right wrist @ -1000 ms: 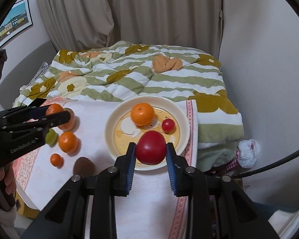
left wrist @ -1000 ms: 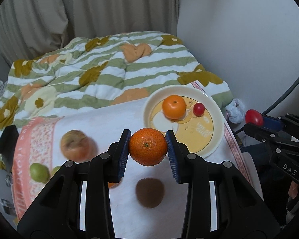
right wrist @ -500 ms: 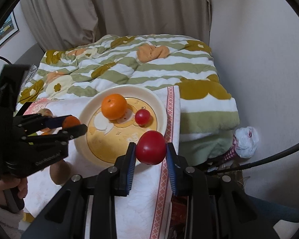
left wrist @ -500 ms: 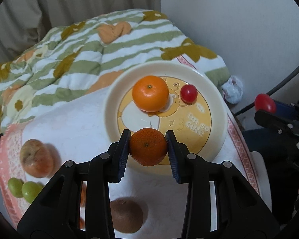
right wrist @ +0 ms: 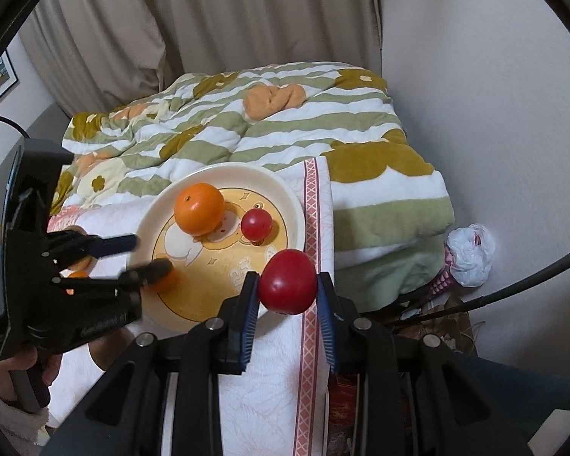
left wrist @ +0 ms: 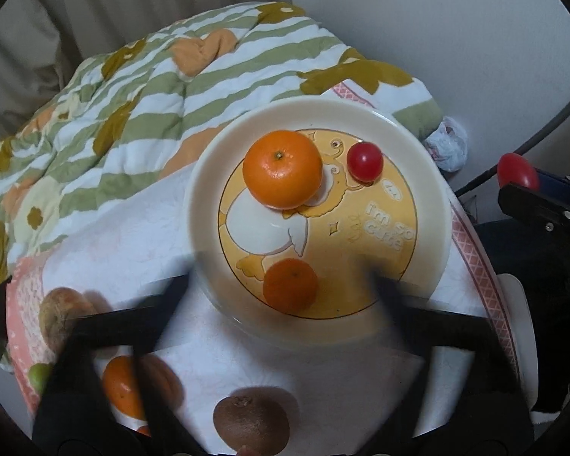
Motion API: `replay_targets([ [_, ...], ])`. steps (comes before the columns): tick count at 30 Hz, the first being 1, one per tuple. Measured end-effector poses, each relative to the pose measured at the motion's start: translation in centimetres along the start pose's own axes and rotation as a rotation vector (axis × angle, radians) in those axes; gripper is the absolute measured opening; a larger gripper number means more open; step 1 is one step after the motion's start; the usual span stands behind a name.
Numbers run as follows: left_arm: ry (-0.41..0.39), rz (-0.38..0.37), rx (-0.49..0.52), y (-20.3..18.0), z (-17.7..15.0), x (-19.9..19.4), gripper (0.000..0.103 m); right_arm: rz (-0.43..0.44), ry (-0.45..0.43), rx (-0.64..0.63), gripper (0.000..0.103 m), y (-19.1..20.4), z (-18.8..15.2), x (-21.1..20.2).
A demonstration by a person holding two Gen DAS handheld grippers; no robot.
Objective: Organize fruits
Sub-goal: 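Release the mandarin onto the plate with left tool while right tool carries tomato, then lower the red tomato onto the plate and open the right tool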
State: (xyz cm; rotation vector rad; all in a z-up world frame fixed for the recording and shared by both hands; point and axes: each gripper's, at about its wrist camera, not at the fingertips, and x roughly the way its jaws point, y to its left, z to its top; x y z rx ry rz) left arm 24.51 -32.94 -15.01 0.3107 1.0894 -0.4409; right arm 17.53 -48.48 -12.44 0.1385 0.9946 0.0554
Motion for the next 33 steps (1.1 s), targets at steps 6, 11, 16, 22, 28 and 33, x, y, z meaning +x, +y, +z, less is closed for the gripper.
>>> replay_targets([
  [6,-0.014,-0.006,0.001,0.7,0.0,-1.7,0.103,-0.014,-0.006,0.021,0.027,0.0,0.1,-0.2],
  [11,-0.023,0.001,-0.037,1.7,-0.6,-3.1,0.103,-0.009,-0.005,0.004,0.027,0.2,0.2,-0.3],
  [16,-0.028,0.014,-0.073,3.0,-1.6,-4.2,0.103,0.012,-0.001,-0.025,0.027,1.2,0.6,0.1],
  [22,-0.040,0.045,-0.107,4.3,-2.6,-5.0,0.103,0.060,0.036,-0.078,0.027,3.3,0.8,1.8],
  [28,-0.043,0.052,-0.138,5.4,-3.9,-5.3,0.103,0.094,0.087,-0.130,0.027,4.8,-0.1,4.5],
  [33,-0.052,0.057,-0.162,5.9,-5.0,-5.6,0.103,0.096,0.093,-0.204,0.027,6.0,-0.8,5.8],
])
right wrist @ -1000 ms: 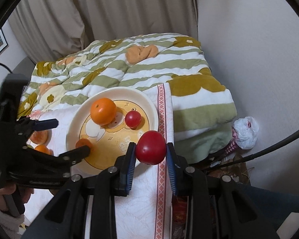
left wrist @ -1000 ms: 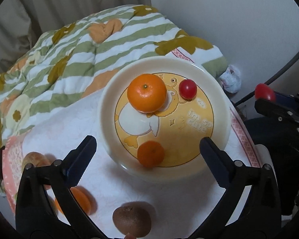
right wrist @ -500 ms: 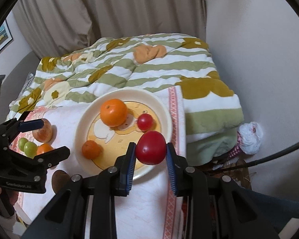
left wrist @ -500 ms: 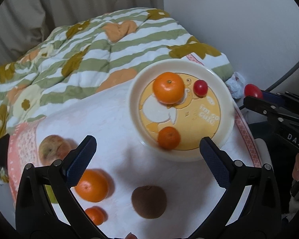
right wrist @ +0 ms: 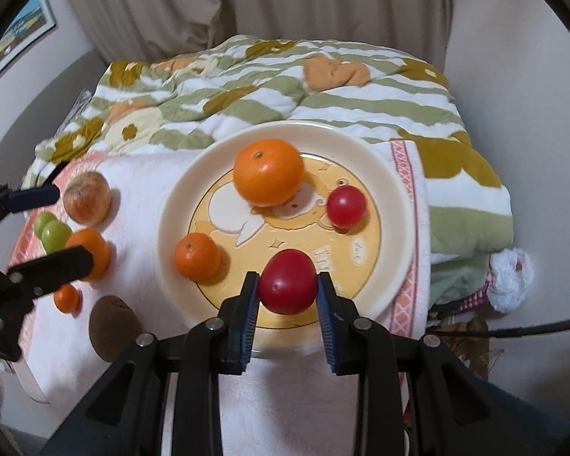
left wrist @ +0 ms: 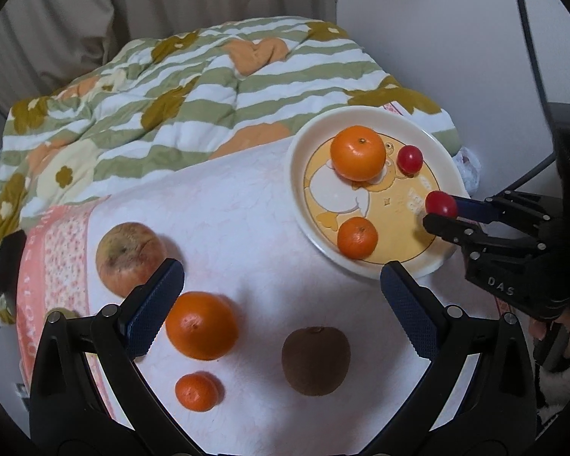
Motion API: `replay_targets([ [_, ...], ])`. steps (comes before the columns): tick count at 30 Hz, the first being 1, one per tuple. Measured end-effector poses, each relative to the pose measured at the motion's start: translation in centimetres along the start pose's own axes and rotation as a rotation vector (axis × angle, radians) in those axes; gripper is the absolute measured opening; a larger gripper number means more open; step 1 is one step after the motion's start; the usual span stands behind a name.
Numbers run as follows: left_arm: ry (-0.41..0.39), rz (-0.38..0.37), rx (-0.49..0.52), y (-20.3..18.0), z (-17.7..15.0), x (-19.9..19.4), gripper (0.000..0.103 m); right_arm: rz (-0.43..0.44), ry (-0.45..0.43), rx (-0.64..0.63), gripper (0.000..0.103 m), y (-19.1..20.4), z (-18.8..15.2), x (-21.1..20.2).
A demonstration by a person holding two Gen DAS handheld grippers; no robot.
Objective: Organize fruits
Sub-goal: 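Lower the red tomato onto the plate and open the right tool, then withdraw both tools from the plate toward the remaining fruit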
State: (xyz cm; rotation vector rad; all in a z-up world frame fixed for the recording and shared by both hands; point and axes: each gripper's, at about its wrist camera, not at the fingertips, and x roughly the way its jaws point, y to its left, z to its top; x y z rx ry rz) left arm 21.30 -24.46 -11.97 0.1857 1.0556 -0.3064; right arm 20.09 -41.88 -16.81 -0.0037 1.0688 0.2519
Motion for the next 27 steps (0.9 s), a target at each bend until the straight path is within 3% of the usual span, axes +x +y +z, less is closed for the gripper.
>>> replay_targets([
  [10,-0.024,0.014,-0.036,0.9,-1.1,-1.0,0.103,-0.004,-0.001,-0.029,0.028,0.6,-0.5,0.5],
  [11,-0.027,0.014,-0.038,1.0,-1.1,-1.2,0.103,-0.004,-0.005,-0.031,0.033,0.6,-0.6,0.4],
  [14,-0.031,0.014,-0.048,1.0,-1.6,-1.6,0.103,-0.007,-0.038,-0.038,0.083,0.9,-0.8,-0.2],
  [21,-0.043,0.013,-0.079,1.5,-2.7,-3.1,0.103,-0.006,-0.088,-0.006,0.102,0.8,-1.1,-1.9],
  [27,-0.078,0.031,-0.093,1.8,-3.8,-5.7,0.103,-0.022,-0.110,-0.003,0.102,1.0,-1.3,-4.1],
])
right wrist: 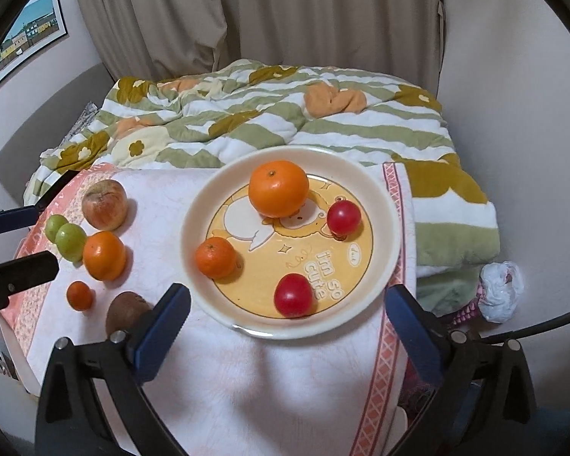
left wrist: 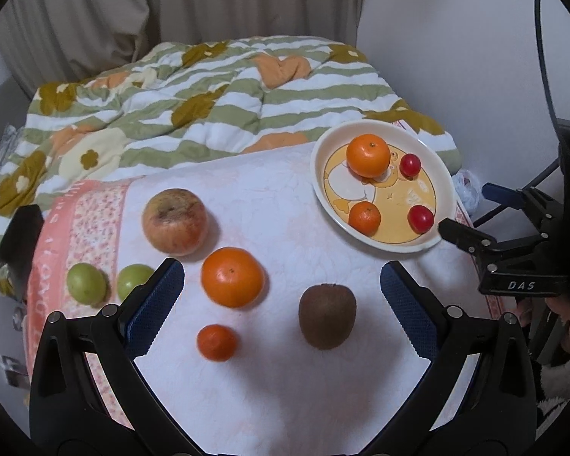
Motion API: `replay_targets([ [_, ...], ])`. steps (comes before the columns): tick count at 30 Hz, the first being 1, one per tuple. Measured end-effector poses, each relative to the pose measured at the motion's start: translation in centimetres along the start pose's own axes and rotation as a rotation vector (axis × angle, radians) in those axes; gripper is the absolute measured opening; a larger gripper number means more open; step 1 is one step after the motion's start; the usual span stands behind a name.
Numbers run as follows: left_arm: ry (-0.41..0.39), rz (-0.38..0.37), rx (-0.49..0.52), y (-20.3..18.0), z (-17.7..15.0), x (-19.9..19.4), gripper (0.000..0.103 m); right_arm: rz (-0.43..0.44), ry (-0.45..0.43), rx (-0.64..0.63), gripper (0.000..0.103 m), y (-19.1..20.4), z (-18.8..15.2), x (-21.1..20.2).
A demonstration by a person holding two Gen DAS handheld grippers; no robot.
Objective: Organize fruits
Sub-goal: 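Withdraw both tools from the plate toward the remaining fruit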
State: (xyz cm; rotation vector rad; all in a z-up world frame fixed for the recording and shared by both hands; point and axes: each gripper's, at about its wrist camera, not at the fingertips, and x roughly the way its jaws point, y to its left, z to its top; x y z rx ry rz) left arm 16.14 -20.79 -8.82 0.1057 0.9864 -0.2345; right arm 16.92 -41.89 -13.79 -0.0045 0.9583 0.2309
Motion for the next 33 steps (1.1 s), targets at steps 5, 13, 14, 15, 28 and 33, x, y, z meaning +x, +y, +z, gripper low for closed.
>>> replay_targets([
  [5,-0.037,0.012,-0.052,1.5,-0.9,-3.1,0.103,-0.039,0.004,-0.014,0.102,0.9,0.3,-2.6],
  [13,-0.077,0.110,-0.148,5.7,-2.5,-8.0,0.103,0.007,-0.017,-0.014,0.102,2.5,0.7,-6.4],
  [14,-0.080,0.120,-0.154,6.2,-2.7,-8.5,0.103,0.007,-0.022,-0.022,0.102,3.0,0.8,-6.9],
  [15,-0.081,0.129,-0.160,6.7,-2.9,-8.8,0.103,0.007,-0.024,-0.028,0.102,3.3,0.9,-7.2],
  [28,-0.106,0.125,-0.159,15.1,-4.4,-11.0,0.103,-0.009,-0.067,-0.031,0.102,10.7,2.1,-8.5],
  [33,-0.112,0.090,-0.105,18.6,-4.3,-10.9,0.103,-0.015,-0.071,0.029,0.102,14.6,2.1,-8.4],
])
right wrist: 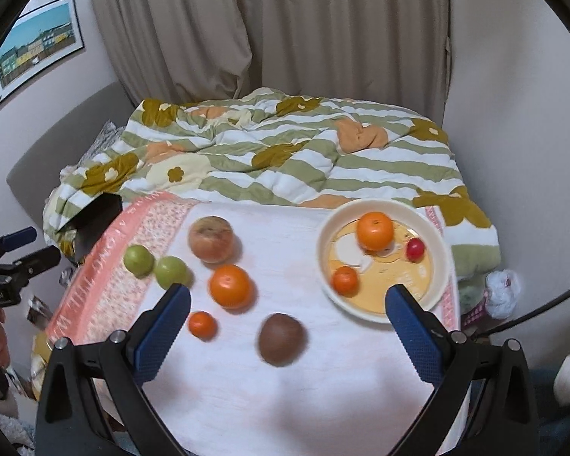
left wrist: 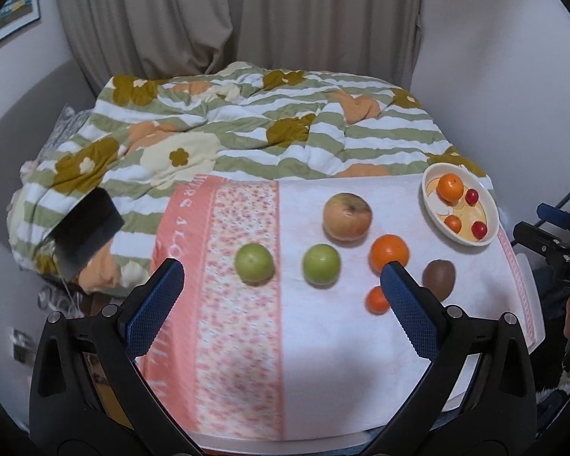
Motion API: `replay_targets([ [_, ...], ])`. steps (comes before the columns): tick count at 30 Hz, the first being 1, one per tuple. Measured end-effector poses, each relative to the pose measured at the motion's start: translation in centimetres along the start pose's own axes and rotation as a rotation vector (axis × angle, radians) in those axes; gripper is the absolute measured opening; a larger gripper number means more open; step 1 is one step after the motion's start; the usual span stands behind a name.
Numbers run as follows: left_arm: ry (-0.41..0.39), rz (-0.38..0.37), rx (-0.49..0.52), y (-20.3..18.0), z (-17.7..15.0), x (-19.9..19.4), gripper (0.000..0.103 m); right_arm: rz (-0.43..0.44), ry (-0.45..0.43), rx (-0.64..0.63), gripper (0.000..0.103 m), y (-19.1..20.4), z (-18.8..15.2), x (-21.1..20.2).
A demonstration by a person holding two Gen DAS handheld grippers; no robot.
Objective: Organize fruits
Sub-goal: 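Withdraw both tools from the plate toward the remaining fruit, then grasp the green pomelo with the left tool while the right tool grasps a mandarin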
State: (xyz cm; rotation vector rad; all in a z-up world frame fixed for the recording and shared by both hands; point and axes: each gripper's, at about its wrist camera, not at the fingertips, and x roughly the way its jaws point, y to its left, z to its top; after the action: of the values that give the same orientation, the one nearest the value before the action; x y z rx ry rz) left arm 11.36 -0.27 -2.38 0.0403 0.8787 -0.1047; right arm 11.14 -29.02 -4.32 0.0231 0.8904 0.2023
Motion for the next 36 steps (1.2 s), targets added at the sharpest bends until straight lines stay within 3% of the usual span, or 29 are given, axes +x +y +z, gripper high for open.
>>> replay_targets([
  [10,0.044,-0.090,0.098,5.5,0.5,3.5,0.103,-0.064,0.019,0.085,0.102,7.5,-1.1,2.6],
  [16,0.087,-0.152,0.165,6.8,0.4,6.7,0.103,-0.102,0.039,0.144,0.102,9.8,-2.4,4.6],
  [27,0.158,-0.223,0.267,5.4,-0.8,13.0,0.103,-0.149,0.113,0.188,0.093,11.8,-5.4,9.5],
  [32,0.194,-0.227,0.292,4.7,-1.5,16.0,0.099,-0.153,0.140,0.183,0.088,12.3,-6.4,11.6],
  [36,0.226,-0.229,0.311,4.2,-2.0,18.0,0.089,-0.146,0.159,0.204,0.082,12.2,-7.0,13.1],
])
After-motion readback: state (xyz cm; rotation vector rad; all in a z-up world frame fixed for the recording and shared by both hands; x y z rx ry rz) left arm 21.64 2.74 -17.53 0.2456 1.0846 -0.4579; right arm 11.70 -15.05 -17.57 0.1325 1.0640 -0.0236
